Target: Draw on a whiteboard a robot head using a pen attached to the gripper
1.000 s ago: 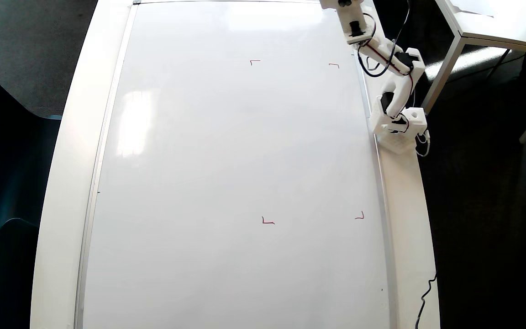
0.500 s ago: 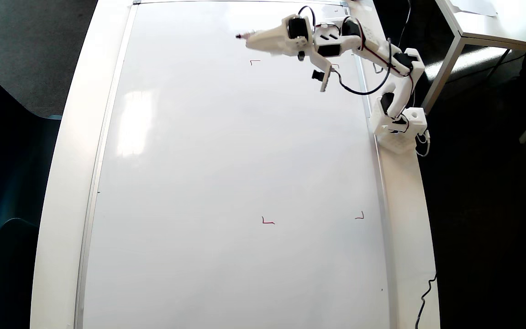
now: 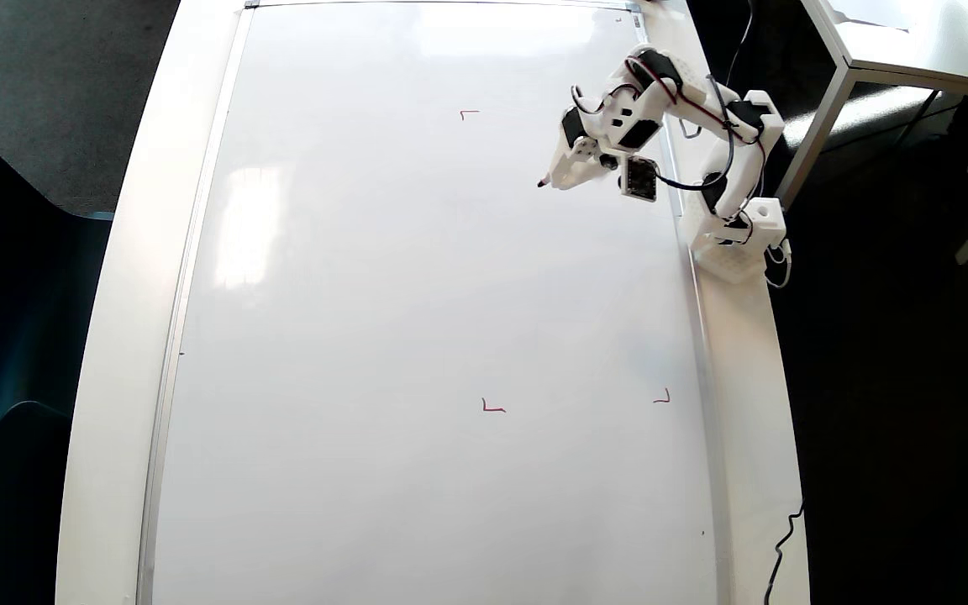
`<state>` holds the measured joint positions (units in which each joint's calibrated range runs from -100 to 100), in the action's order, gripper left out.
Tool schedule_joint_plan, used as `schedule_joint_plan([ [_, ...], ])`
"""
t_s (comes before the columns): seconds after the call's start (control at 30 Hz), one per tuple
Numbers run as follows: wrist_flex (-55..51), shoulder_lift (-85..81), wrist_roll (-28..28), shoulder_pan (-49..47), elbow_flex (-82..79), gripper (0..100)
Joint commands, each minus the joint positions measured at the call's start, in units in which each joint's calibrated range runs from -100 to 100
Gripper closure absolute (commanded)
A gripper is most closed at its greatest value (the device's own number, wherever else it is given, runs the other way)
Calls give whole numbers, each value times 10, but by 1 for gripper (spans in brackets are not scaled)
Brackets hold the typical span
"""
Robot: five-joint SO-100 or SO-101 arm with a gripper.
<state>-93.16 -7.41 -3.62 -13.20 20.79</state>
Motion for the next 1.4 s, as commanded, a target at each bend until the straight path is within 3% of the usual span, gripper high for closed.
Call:
schedule_joint_plan([
  [0.0,-16,23,-37,6,11,99],
  [0.73,29,270,-143,-58,68,99],
  [1.37,57,435,-154,-114,229,99],
])
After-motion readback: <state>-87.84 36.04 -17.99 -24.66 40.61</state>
